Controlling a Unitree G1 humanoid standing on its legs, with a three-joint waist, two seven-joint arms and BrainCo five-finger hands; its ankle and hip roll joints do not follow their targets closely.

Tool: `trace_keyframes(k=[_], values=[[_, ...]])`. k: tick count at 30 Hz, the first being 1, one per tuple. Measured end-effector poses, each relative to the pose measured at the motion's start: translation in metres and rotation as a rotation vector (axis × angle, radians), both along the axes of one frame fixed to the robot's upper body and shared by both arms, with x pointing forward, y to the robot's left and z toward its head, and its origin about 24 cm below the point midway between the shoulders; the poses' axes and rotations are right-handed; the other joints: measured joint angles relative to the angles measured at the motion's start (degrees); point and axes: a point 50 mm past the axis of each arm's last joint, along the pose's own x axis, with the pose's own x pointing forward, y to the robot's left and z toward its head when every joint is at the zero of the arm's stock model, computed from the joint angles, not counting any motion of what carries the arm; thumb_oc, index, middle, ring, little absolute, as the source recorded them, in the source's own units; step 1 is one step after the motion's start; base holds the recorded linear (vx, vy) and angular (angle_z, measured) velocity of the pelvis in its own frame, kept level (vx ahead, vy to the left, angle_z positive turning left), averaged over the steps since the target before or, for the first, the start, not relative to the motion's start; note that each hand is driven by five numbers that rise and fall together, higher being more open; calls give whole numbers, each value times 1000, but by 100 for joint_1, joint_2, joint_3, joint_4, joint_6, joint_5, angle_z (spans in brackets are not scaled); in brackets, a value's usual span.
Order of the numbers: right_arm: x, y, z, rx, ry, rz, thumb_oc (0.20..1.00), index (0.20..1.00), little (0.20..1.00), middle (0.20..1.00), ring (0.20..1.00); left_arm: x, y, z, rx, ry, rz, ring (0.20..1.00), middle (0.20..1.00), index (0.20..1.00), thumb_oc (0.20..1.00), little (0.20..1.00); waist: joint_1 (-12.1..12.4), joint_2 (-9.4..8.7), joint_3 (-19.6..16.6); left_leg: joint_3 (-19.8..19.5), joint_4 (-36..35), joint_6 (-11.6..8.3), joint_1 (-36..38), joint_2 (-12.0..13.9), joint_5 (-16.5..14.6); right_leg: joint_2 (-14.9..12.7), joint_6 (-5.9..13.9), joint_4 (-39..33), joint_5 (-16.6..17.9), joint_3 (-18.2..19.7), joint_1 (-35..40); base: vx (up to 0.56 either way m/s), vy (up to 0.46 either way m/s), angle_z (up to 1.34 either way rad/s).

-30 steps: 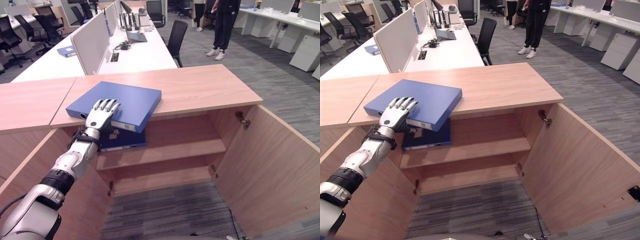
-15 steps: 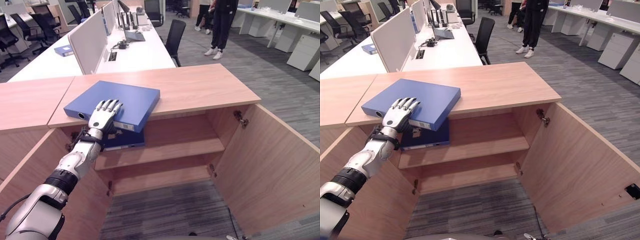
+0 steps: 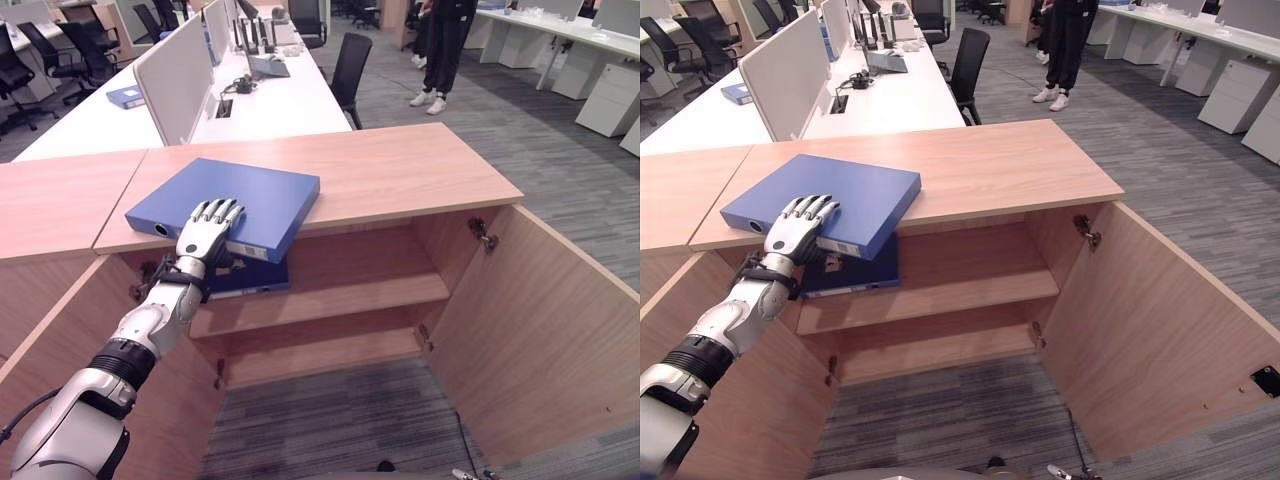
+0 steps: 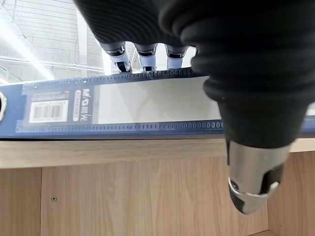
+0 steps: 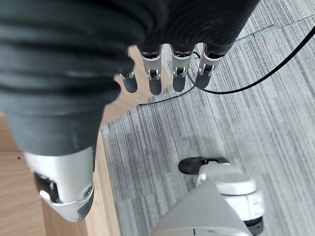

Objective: Put the empty folder in the office cabinet

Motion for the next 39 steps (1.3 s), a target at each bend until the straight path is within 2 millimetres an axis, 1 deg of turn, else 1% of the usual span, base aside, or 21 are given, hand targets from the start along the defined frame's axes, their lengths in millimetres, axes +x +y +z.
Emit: trace_keyframes(k=[6, 7, 9, 15, 20, 25, 27, 28, 29, 31, 32, 33, 35, 36, 37, 38, 39], values=[[0, 0, 0, 0, 0, 0, 1000, 1000, 1000, 1000, 1000, 0, 0, 0, -4, 1, 0, 1000, 1000, 1000, 1000, 1000, -3, 0, 0, 0, 0, 1, 1, 0, 1, 0, -2, 0, 2, 1, 0, 0, 0, 0], [0, 0, 0, 0, 0, 0, 1000, 1000, 1000, 1000, 1000, 0, 0, 0, -7, 2, 1, 959, 959, 959, 959, 959, -3, 0, 0, 0, 0, 2, 1, 0, 2, 0, -3, 0, 3, 1, 0, 0, 0, 0], [0, 0, 0, 0, 0, 0, 1000, 1000, 1000, 1000, 1000, 0, 0, 0, -7, 2, 1, 200, 200, 200, 200, 200, -3, 0, 0, 4, 0, 2, 8, 0, 2, 1, -5, 0, 4, 1, 5, 0, 0, 0], [1, 0, 0, 0, -1, 0, 1000, 1000, 1000, 1000, 1000, 1, -1, 3, -12, -24, -3, 200, 200, 200, 200, 200, -2, 2, -2, 7, 0, 1, 34, 0, 1, 0, -2, 0, 3, 4, 30, 0, 0, 0], [1, 0, 0, 0, -2, 0, 1000, 1000, 1000, 1000, 1000, 7, -5, 17, -16, -81, -15, 200, 200, 200, 200, 200, -1, 37, -31, 7, -1, -27, 30, 0, -31, -3, -4, 0, 0, 10, 57, 0, 0, 0], [1, 0, 0, 0, -3, -1, 1000, 1000, 1000, 1000, 1000, 8, -5, 19, -32, -91, -18, 200, 200, 200, 200, 200, -1, 60, -54, 10, -1, -27, 27, 0, -29, -1, -3, 0, 1, 18, 53, 0, 0, 0], [1, 0, 0, 0, -3, -1, 1000, 1000, 1000, 1000, 1000, 8, -5, 20, -58, -93, -18, 200, 200, 200, 200, 200, 0, 51, -64, 7, -1, -26, 29, 0, -28, -1, -4, 0, 2, 14, 58, 0, 0, 0], [2, 0, 0, 1, -4, -1, 1000, 1000, 1000, 1000, 1000, 9, -9, 24, -112, -113, -20, 200, 200, 200, 200, 200, 9, 39, -85, 5, 0, -15, 33, 0, -21, -1, -4, 0, 2, 7, 63, -26, -31, 2], [3, 0, 0, 1, -7, 0, 1000, 1000, 1000, 1000, 1000, 9, -11, 32, -154, -136, -25, 200, 200, 200, 200, 200, 18, 37, -90, -3, 0, -10, 31, 2, -16, -2, -5, 0, 2, 0, 66, -31, -41, 6], [3, 2, 0, 4, -7, -1, 1000, 1000, 1000, 1000, 1000, 2, -24, 76, -224, -267, -123, 200, 200, 200, 200, 200, 54, 17, -90, -59, 0, 8, 15, 3, -3, -7, -6, -1, 0, -55, 83, -22, -31, 12], [1, 2, -1, 6, -1, -3, 1000, 1000, 1000, 1000, 1000, -3, -36, 99, -267, -349, -203, 200, 200, 200, 200, 200, 86, 15, -92, -91, 0, 7, 17, -2, -4, -16, -8, -1, -4, -96, 108, -25, -30, 10], [2, 2, -1, 7, -2, -3, 1000, 1000, 1000, 1000, 1000, -5, -43, 115, -282, -408, -255, 200, 200, 200, 200, 200, 161, 39, -106, -91, 0, 4, 19, -3, -8, -17, -9, 0, -6, -97, 108, -21, -36, 8], [11, 4, 0, 15, -15, -2, 1000, 1000, 1000, 1000, 1000, -10, -38, 136, -318, -468, -271, 200, 200, 200, 200, 200, 181, 99, -99, -132, -1, -24, -3, -1, -27, -17, -12, -1, -8, -114, 102, -22, -41, 6], [12, 6, -1, 26, -17, -9, 1000, 1000, 1000, 1000, 1000, -15, -35, 148, -360, -520, -280, 200, 200, 200, 200, 200, 188, 117, -93, -168, 0, -31, -13, -1, -22, -15, -16, -2, -11, -130, 110, -30, -46, 12], [12, 7, -1, 44, -23, -30, 1000, 1000, 1000, 1000, 1000, -21, -30, 163, -446, -579, -293, 200, 200, 200, 200, 200, 307, 168, -80, -197, 0, -8, -23, -1, 0, -18, -22, -2, -13, -163, 116, -49, -78, 24], [13, 9, -2, 56, -26, -27, 1000, 1000, 1000, 1000, 1000, -28, -30, 174, -507, -618, -326, 200, 200, 200, 200, 200, 344, 193, -74, -265, 0, -2, -24, -1, 12, -27, -32, -2, -24, -264, 175, -31, -61, 22], [15, 11, -2, 60, -30, -25, 1000, 1000, 1000, 1000, 1000, -37, -28, 182, -609, -641, -368, 200, 200, 200, 200, 200, 346, 207, -60, -311, 0, -6, -24, -2, 8, -24, -31, -4, -33, -289, 185, -37, -52, 24]])
